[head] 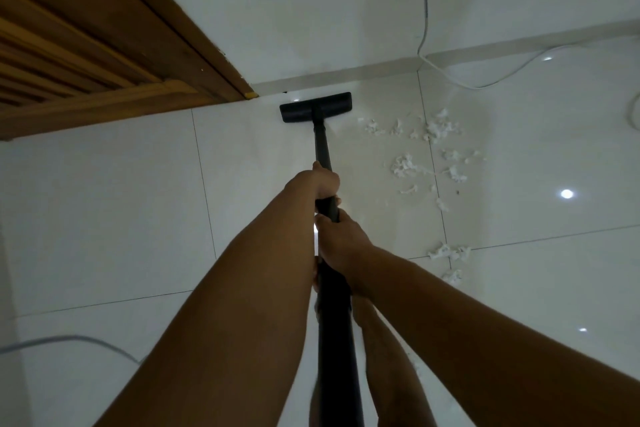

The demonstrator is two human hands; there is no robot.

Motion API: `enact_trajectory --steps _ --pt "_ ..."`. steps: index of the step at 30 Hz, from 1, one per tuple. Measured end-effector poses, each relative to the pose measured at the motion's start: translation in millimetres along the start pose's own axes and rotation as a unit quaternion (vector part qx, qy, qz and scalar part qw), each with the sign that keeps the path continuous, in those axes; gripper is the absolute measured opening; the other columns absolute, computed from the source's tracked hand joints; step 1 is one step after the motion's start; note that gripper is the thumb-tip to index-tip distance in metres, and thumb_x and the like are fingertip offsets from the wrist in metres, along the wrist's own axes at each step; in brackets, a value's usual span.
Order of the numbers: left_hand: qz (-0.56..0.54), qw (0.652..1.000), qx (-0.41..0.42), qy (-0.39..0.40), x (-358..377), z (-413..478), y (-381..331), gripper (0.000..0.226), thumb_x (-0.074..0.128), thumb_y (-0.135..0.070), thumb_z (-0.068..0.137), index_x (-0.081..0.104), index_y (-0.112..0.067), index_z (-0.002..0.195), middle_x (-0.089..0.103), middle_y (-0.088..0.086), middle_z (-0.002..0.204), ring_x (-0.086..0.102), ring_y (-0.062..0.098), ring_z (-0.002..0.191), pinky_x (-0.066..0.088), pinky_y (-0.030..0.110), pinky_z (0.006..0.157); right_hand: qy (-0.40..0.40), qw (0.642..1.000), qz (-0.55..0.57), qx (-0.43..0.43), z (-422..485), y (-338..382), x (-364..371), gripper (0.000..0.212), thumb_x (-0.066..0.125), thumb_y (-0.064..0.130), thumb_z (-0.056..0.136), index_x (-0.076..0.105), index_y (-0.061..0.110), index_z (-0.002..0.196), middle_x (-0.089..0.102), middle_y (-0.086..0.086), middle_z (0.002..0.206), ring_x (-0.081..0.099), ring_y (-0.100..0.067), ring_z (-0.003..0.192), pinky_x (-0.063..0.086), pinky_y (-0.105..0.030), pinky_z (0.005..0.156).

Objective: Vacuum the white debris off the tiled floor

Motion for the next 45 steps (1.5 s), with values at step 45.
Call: enact_trajectory --steps 45 --pt "0.115 0.993 0.001 -0.030 240.9 -82.3 331.7 0.076 0.039 -0.026 0.102 -0.005 -0.027 0.163 0.047 0.019 0.149 0.058 0.032 0.127 0.050 0.048 0.108 0.007 1.000 0.017 0.012 -66.7 -423.7 -5.4 0.039 0.039 0.022 0.105 0.045 0.033 0.142 0.061 -0.018 0.086 0.055 -0.022 0.046 0.049 -0.024 0.037"
Point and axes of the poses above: each hand's wrist, its own z-axis towards the middle knuckle, its own x-axis out of the palm, y = z × x, the point moved 10 cm from there along z, towards the middle knuckle
